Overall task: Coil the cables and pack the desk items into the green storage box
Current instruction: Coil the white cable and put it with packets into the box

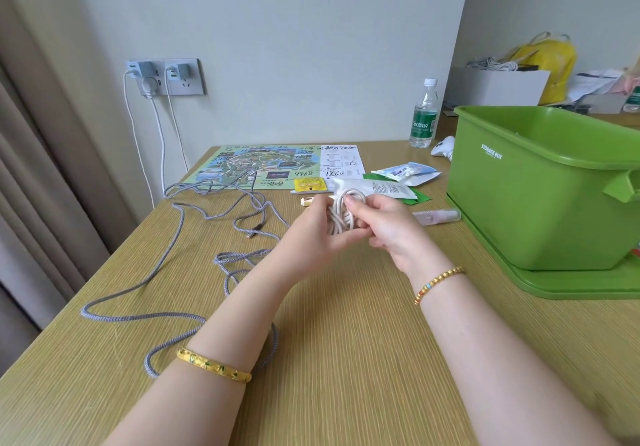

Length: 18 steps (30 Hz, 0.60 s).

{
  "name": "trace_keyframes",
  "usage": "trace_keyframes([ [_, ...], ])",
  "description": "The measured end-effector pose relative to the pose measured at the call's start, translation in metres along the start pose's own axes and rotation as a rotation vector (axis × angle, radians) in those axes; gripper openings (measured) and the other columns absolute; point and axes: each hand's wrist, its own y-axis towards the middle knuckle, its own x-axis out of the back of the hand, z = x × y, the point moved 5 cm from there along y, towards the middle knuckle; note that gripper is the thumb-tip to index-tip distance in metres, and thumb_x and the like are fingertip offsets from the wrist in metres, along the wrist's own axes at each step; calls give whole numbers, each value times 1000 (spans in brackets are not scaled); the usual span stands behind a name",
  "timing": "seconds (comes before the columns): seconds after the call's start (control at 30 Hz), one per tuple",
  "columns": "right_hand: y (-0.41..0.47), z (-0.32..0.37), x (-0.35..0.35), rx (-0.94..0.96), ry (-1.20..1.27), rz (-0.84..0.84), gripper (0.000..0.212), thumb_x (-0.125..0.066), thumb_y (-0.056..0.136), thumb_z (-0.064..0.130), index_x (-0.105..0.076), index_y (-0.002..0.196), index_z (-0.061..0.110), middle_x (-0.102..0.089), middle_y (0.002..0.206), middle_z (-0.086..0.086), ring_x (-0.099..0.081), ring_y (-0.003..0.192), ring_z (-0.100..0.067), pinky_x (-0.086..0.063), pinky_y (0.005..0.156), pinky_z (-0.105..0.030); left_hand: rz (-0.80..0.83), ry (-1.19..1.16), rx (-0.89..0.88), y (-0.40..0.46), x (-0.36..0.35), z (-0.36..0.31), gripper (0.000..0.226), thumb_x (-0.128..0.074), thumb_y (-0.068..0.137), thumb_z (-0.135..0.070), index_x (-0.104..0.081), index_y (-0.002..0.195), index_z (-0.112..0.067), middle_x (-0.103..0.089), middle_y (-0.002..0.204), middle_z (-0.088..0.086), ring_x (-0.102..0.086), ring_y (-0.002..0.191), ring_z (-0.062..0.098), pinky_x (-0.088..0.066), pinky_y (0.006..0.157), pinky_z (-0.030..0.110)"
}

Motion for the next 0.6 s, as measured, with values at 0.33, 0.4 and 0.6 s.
trace_keyframes([
  [0.33, 3, 8, 9, 57, 103, 25, 15, -50, 95, 20, -62, 103, 26, -61, 108, 2, -54, 95, -11, -42, 72, -24, -99, -337, 223, 4, 13, 7, 24, -39, 98, -33, -55, 90, -18, -62, 73, -5, -53, 48, 7, -35, 46, 19],
  [0.4, 1, 8, 3, 90, 67, 135, 20, -52, 94, 15, -61, 106, 27, -62, 114, 1, -55, 100, -10, -41, 74, -24, -83, -468, 294, 4, 13, 11, 26, -37, 98, -34, -57, 89, -22, -62, 69, -5, -50, 46, 7, -34, 44, 19],
  [0.6, 0, 11, -2, 154, 62, 127, 8, -57, 90, 14, -58, 85, 19, -62, 78, 6, -53, 70, -6, -35, 57, -19, 69, -755, 440, 0, 4, 13, 25, -42, 98, -34, -59, 98, -16, -61, 61, -1, -48, 43, 12, -29, 38, 14],
])
